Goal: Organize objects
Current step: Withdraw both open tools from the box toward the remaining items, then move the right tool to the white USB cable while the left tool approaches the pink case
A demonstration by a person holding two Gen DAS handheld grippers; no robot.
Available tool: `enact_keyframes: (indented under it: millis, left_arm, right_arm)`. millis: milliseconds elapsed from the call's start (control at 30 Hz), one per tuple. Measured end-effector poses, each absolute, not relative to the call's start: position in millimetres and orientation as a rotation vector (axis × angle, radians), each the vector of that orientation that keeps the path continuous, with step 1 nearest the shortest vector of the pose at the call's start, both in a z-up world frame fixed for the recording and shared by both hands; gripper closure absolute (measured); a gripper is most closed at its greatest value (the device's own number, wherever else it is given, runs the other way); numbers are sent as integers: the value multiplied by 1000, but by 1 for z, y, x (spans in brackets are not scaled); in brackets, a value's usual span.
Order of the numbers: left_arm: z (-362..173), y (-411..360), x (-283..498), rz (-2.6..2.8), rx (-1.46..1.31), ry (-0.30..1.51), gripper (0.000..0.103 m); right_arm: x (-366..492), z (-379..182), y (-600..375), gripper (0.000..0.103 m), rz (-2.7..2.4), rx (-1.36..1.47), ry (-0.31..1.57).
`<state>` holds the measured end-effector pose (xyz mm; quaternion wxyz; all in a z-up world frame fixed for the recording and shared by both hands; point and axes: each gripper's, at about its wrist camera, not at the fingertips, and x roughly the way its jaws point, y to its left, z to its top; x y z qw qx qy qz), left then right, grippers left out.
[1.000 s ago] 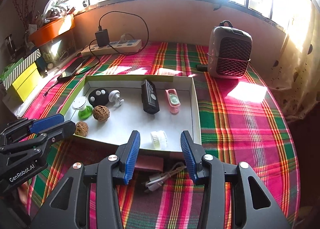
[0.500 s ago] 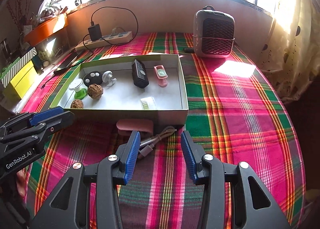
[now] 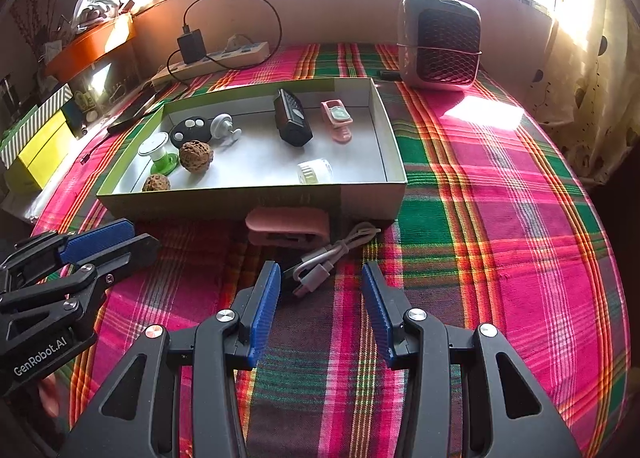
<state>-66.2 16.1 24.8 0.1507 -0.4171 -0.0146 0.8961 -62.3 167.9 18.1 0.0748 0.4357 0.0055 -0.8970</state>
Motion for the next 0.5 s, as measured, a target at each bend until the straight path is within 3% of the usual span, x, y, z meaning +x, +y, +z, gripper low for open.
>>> enact_keyframes:
  millis: [500]
  left_arm:
    - [23,19,-70,2541,-1210,-39,71]
  right_arm:
    - [-72,13,169,59,-2747,1364,32]
